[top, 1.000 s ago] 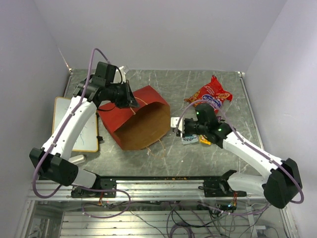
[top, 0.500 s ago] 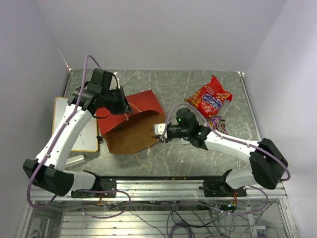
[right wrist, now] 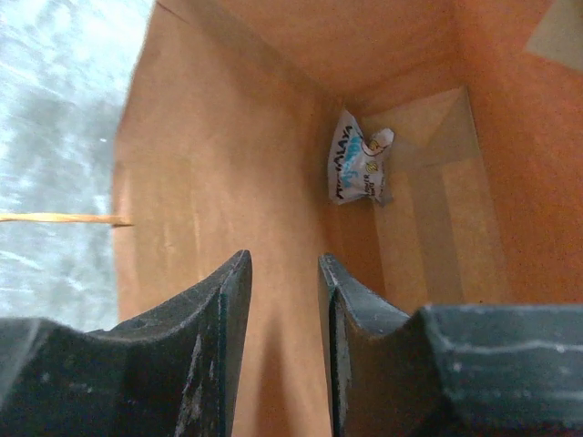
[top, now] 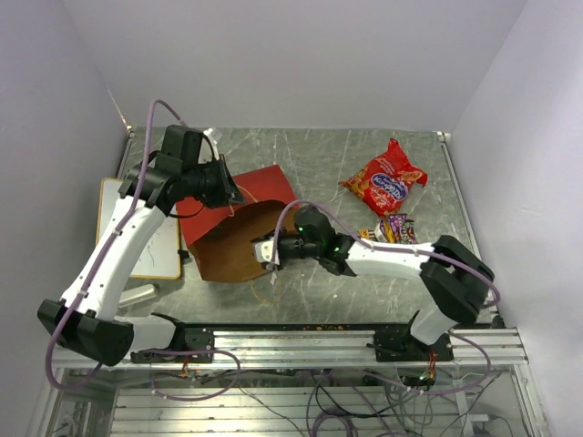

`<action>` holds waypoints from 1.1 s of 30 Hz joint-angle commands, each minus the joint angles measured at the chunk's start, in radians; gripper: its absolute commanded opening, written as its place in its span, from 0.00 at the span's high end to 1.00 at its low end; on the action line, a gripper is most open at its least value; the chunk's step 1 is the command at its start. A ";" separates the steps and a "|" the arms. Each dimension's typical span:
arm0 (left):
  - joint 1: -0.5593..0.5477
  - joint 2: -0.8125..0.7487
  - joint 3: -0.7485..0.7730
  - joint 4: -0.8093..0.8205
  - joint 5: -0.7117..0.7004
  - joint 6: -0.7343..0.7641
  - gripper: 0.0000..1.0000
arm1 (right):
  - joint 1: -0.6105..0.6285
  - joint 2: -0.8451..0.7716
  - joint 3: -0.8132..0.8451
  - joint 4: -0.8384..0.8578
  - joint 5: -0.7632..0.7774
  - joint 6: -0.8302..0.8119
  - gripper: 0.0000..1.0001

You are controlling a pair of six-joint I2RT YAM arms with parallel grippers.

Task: Take the snacks out of the paper bag
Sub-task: Take out the snack from the paper bag.

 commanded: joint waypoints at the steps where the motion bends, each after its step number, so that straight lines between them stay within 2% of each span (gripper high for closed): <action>1: 0.009 -0.078 -0.042 0.060 0.026 0.024 0.93 | 0.012 0.116 0.080 0.073 0.056 -0.100 0.65; 8: 0.009 -0.061 -0.011 0.073 0.046 0.016 0.93 | 0.039 0.300 0.253 0.051 0.150 -0.166 0.65; 15: 0.009 -0.041 0.009 0.112 0.064 0.005 0.93 | 0.076 0.422 0.381 0.042 0.247 -0.160 0.65; 20: 0.009 -0.035 0.028 0.115 0.080 -0.005 0.93 | 0.088 0.439 0.401 0.019 0.272 -0.142 0.66; 33: 0.009 0.041 0.147 0.055 0.121 0.077 0.93 | 0.096 0.395 0.299 0.108 0.297 -0.091 0.65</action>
